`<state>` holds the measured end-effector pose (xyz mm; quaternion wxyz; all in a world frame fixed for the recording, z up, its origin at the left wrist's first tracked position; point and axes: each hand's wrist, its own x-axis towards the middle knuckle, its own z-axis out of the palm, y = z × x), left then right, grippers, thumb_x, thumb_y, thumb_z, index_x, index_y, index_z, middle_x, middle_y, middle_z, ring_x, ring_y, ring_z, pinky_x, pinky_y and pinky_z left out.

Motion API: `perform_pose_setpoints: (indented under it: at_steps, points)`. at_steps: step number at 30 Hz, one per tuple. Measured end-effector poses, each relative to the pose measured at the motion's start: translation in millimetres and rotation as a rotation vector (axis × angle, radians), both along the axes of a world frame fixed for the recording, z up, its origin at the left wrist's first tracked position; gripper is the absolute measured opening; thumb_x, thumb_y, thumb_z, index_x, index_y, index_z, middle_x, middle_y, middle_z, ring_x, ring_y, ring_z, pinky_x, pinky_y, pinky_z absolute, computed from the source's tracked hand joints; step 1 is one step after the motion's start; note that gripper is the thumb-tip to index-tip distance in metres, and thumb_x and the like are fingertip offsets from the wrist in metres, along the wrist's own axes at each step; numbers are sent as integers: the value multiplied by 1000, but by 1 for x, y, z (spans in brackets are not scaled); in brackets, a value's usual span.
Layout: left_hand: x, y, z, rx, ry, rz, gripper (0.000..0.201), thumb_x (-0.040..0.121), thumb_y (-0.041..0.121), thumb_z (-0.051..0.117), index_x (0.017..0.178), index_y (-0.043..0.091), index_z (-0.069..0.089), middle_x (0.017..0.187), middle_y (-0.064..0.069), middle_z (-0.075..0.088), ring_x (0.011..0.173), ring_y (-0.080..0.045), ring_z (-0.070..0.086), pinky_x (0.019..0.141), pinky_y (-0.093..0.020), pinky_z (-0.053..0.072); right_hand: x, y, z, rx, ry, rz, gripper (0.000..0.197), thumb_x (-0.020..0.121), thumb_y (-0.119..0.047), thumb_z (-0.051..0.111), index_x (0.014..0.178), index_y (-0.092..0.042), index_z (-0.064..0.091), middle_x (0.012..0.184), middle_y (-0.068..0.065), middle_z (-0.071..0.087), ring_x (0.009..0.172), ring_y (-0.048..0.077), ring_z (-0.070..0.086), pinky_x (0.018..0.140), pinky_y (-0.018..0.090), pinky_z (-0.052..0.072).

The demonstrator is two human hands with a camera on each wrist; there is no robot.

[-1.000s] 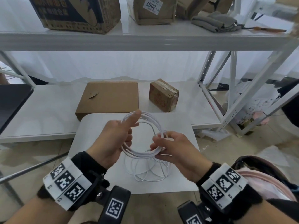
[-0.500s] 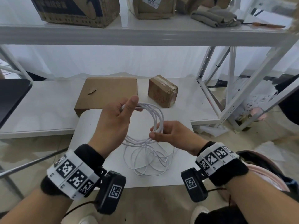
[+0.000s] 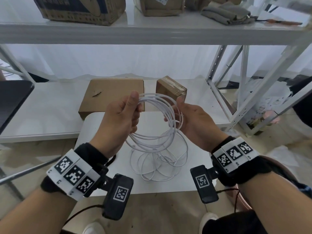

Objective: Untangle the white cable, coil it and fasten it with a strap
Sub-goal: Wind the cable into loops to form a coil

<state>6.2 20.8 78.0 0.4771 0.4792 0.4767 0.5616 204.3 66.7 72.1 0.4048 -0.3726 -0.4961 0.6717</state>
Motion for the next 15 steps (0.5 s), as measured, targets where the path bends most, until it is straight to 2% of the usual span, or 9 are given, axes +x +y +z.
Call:
perform_pose_setpoints:
  at_steps: [1,3,5,8,10,12,15]
  points:
    - [2,0,-1,9,9,10,42,94,52,46,73,15,51,55,8,26,48,-9,19,42,-19,21,0,-1,2,-14,17,25,57,95,-43,45,103,11,63,85,22,66,81,30,65,82,39,54]
    - [6,-1,-4,25,37,37,43,93,52,48,73,15,55,53,7,26,46,-9,20,42,-20,22,0,-5,6,-27,47,82,55,103,-38,35,111,10,60,80,21,68,78,33,69,83,46,56]
    - [10,-1,-7,39,66,63,42,94,52,50,75,16,60,52,7,27,45,-10,22,43,-20,22,-2,-10,10,-56,78,134,54,104,-40,33,118,5,61,67,17,62,66,33,66,77,49,53]
    - [16,0,-9,71,143,94,43,99,50,49,85,14,66,54,8,30,47,-12,26,46,-23,24,-3,-12,14,-82,51,216,70,94,-54,41,129,5,55,61,8,45,51,22,48,57,33,45]
    - [19,1,-10,86,190,111,40,100,50,49,83,19,67,54,8,32,47,-12,28,47,-24,25,-4,-12,16,-90,-7,232,75,91,-62,41,125,2,58,61,4,36,47,16,34,51,29,35]
    - [23,0,-11,81,206,127,39,100,52,48,80,22,65,56,7,32,49,-12,27,47,-26,25,-6,-13,16,-86,-68,214,72,95,-65,34,116,-3,65,60,2,32,47,14,26,50,27,30]
    - [27,-1,-9,82,161,130,43,100,53,42,95,19,68,61,0,26,53,-16,23,48,-28,20,-5,-12,14,-99,-89,158,64,104,-54,31,107,-2,68,58,2,32,47,14,26,48,26,29]
